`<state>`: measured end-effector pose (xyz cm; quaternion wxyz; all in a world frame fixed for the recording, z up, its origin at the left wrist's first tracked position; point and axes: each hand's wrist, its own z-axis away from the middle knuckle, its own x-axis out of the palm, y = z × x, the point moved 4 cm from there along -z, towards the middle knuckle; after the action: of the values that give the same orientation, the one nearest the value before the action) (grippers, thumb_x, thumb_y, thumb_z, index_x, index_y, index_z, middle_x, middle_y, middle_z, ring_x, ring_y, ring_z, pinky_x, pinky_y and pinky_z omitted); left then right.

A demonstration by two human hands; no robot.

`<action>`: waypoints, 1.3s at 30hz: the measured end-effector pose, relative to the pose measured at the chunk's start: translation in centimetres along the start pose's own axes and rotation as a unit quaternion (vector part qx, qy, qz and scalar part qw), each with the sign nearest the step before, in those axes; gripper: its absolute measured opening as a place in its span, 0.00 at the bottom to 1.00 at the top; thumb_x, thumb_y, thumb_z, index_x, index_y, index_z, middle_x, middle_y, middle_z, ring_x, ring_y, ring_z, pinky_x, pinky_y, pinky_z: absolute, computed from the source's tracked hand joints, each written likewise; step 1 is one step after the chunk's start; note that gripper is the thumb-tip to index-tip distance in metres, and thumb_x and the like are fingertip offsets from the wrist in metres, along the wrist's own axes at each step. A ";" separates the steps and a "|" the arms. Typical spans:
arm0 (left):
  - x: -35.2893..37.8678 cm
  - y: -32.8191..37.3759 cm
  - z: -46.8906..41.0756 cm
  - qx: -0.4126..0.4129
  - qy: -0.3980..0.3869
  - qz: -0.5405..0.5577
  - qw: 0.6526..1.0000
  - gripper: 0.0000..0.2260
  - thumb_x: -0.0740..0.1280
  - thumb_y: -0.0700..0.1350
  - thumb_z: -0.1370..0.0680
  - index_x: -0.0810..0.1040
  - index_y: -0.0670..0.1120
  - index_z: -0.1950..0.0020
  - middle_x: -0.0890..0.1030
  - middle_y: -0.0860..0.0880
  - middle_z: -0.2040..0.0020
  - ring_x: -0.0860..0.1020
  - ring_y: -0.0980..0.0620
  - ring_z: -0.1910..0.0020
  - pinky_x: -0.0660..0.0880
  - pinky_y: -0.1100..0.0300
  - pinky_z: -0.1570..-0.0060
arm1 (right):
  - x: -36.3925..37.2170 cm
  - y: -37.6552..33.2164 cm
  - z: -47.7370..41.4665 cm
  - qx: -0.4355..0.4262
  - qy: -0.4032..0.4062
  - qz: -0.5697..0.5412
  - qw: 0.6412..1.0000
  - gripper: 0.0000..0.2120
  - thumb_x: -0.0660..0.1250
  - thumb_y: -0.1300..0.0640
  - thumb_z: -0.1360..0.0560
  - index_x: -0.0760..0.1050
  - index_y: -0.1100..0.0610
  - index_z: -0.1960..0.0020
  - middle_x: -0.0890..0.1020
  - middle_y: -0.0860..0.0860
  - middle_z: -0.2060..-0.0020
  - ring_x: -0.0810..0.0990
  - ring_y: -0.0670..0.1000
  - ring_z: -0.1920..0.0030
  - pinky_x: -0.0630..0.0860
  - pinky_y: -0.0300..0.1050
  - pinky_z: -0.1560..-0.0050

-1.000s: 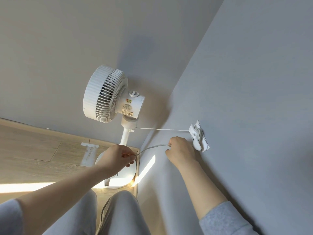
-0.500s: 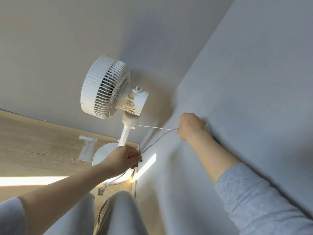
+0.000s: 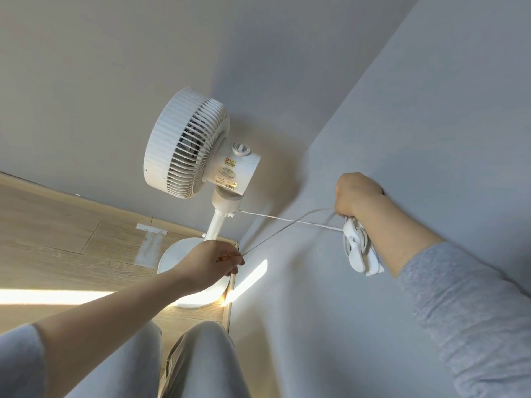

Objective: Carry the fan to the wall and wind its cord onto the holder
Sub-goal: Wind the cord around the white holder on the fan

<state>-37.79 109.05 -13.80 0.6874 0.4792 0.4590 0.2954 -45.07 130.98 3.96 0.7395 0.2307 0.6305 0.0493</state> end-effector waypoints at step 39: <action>-2.3 5.0 5.5 0.054 0.052 -0.051 0.996 0.04 0.67 0.44 0.24 0.81 0.47 0.57 0.84 0.48 0.63 0.79 0.59 0.70 0.77 0.64 0.63 | -0.2 3.4 14.7 0.073 0.001 -0.180 0.981 0.14 0.60 0.63 0.25 0.79 0.65 0.45 0.84 0.59 0.52 0.82 0.58 0.51 0.77 0.40 0.57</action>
<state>-33.52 106.76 -7.71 0.6499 0.4757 0.5332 0.2588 -30.33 129.88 6.96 0.7168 0.1669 0.6644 -0.1304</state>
